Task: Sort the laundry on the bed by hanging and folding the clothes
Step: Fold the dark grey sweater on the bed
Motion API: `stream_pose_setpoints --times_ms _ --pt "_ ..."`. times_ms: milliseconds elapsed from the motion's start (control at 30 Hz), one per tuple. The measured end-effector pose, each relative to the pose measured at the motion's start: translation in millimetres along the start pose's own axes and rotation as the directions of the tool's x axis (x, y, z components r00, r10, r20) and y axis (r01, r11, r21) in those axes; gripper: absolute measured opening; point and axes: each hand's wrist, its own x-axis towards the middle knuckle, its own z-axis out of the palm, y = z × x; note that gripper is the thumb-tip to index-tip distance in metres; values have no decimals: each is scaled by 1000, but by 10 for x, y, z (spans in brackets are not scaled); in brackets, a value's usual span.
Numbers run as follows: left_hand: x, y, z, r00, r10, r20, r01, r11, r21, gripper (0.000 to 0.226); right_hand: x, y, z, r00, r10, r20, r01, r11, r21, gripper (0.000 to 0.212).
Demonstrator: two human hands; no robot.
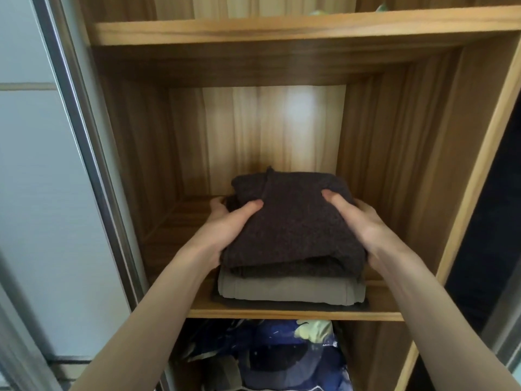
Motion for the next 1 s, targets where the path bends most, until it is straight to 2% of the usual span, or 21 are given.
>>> stream_pose_setpoints --times_ms 67,133,200,233,267,333,367,433,500,533,600,633,733,767,833,1000 --pt "-20 9 -1 999 32 1 -32 995 98 118 -64 -6 9 999 -23 -26 20 995 -101 90" --pt "-45 9 -14 993 109 -45 -87 936 341 116 -138 28 33 995 -77 -66 60 970 -234 87" --pt "-66 42 -40 956 279 -90 -152 735 661 108 -193 20 26 966 -223 -133 140 878 -457 83" --pt "-92 93 -40 918 389 -71 -207 625 752 98 -218 -21 14 928 -334 -164 197 815 -545 78" --pt "-112 158 -22 873 488 -23 -281 540 793 86 -245 -90 12 878 -446 -171 274 763 -586 73" --pt "-110 295 54 803 590 86 -407 436 803 68 -280 -259 57 799 -594 -92 435 677 -594 61" --pt "-92 341 114 789 601 127 -440 409 800 64 -282 -317 109 781 -624 -28 483 632 -606 59" --pt "-45 362 237 800 569 193 -450 355 819 64 -265 -349 235 793 -601 95 481 523 -704 64" --pt "23 279 307 856 468 222 -411 352 841 69 -202 -270 319 852 -494 173 408 418 -812 75" --pt "67 220 315 888 404 220 -383 385 839 70 -151 -203 331 883 -433 182 373 412 -831 78" --pt "153 126 330 928 311 207 -335 447 829 73 -35 -73 303 924 -345 167 321 462 -827 79" --pt "184 93 353 935 290 203 -319 442 838 75 22 -30 279 936 -312 160 304 493 -816 79" --pt "221 45 467 928 300 220 -314 314 896 84 133 52 193 957 -244 155 270 563 -781 73" --pt "229 44 479 931 291 222 -312 314 897 85 149 57 185 959 -235 161 269 567 -779 71" --pt "254 42 465 941 253 226 -311 376 873 82 163 52 187 959 -221 175 271 552 -788 69" --pt "225 13 419 929 297 219 -330 402 854 79 127 74 207 947 -275 166 295 539 -789 74"
